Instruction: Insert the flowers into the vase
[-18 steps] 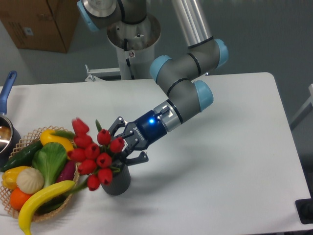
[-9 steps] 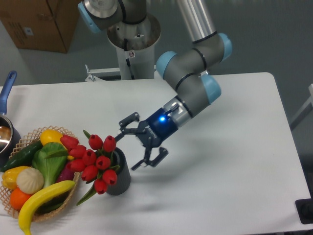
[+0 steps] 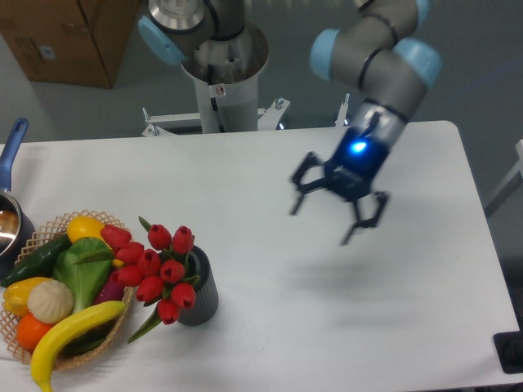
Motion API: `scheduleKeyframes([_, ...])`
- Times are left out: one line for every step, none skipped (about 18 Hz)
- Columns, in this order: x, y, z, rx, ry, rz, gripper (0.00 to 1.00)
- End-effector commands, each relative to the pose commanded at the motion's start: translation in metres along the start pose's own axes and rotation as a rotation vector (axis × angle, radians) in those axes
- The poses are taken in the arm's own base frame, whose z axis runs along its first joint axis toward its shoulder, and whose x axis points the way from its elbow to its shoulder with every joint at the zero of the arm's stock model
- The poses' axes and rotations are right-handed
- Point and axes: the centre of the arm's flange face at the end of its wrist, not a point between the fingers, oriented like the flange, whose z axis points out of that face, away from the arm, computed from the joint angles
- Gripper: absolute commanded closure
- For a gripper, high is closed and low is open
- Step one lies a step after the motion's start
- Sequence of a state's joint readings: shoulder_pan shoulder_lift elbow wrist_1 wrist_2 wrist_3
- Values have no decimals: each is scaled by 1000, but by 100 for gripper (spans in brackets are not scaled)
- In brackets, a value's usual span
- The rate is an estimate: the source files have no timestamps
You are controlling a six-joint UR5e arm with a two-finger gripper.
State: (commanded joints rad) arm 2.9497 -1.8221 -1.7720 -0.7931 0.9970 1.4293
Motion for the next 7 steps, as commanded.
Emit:
scheduleKeyframes([-8,22,-1,-148,-23,24,0])
scheduleKeyframes([-15,38,-4,-234,-34,26,0])
scheduleKeyframes([-23,56,-9,-299,-42,28,0])
scheduleKeyframes([-27,69,-15,-344,-47,42,0])
scheduleKeyframes([-31,79,-20,-387,-47,45,0])
scheduleKeyframes([-35,90,-26,-429,-46,31,0])
scheduleKeyframes([-35,101,-32,-469,-39,11,0])
